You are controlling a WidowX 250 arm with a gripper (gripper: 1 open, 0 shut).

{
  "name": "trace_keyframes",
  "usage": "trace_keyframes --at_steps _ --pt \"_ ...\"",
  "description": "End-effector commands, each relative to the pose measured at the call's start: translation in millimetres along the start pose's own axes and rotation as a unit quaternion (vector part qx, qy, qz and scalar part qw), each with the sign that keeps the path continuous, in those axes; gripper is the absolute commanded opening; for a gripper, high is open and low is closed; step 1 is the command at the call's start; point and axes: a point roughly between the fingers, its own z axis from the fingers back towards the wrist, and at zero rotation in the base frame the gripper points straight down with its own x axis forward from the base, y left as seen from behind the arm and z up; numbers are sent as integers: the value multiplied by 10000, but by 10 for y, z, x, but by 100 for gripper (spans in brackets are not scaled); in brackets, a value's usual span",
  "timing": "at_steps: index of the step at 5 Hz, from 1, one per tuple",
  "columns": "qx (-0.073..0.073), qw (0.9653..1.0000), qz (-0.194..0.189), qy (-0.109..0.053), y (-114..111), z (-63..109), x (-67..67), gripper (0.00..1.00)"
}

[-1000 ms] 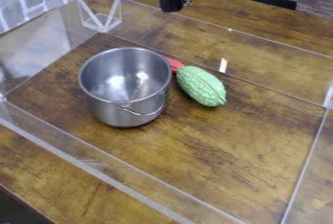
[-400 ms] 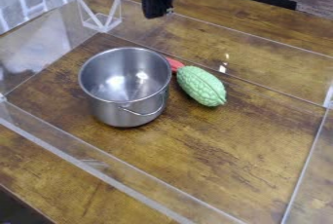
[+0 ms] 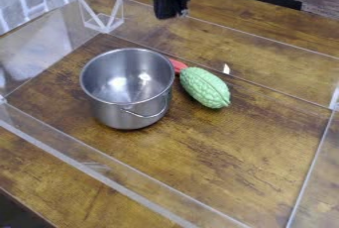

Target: Move the pink spoon to the left

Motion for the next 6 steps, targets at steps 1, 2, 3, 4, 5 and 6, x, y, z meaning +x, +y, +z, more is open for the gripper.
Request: trace_keyframes --at_steps 1,2,3,4,5,6 --pt "485 9972 345 -446 148 496 95 0" --pt "585 9964 443 -415 78 444 16 0" --pt "696 9955 518 -393 82 488 -61 0" --pt "745 9950 490 -444 23 418 -78 0" --pt "846 9942 443 -503 44 474 -83 0" --pt "968 9923 669 -377 91 416 -81 0"
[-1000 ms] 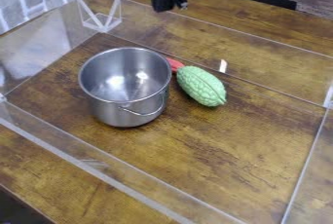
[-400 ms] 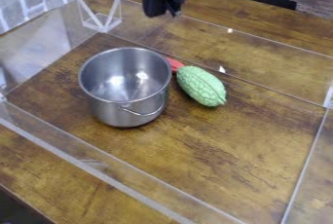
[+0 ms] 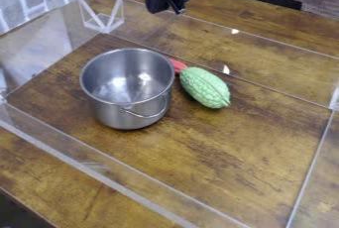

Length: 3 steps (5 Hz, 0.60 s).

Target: Move the pink spoon to the left

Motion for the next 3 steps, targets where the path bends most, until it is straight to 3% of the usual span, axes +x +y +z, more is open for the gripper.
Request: trace_keyframes --at_steps 1,3 --pt "273 9987 336 -281 168 215 80 0" --pt "287 9984 167 -465 186 72 120 0"
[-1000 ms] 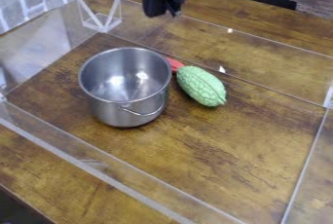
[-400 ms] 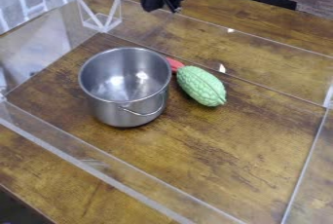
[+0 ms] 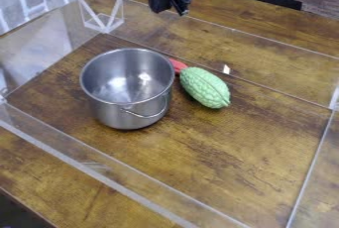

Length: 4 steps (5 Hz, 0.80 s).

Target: Move the pink spoon to the left

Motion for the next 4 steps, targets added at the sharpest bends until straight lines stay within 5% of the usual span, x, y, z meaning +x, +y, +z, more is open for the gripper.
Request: trace_keyframes --at_steps 1,2,3,4 --pt "133 9995 67 -269 181 95 45 0" --pt "-106 9993 55 -349 11 -99 12 100" --pt "-358 9988 133 -303 -76 -160 -66 0" --pt "-521 9981 119 -315 -72 -225 -107 0"
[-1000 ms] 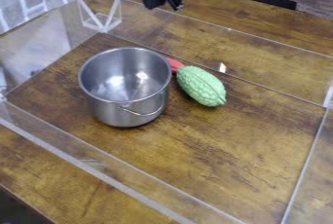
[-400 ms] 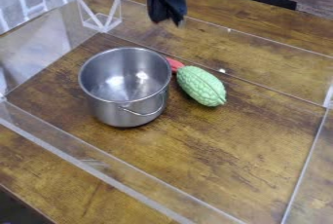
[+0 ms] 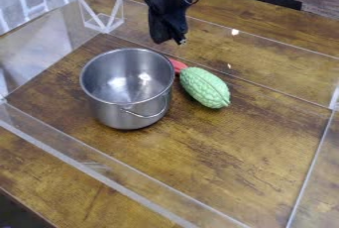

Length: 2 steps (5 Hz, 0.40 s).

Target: Move the pink spoon to the left

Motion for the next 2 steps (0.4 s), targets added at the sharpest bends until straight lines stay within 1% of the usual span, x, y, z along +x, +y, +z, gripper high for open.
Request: trace_keyframes --at_steps 1,2 --pt "-85 9994 -172 -293 130 -33 174 0" --pt "-331 9979 -418 -354 51 -202 253 0"
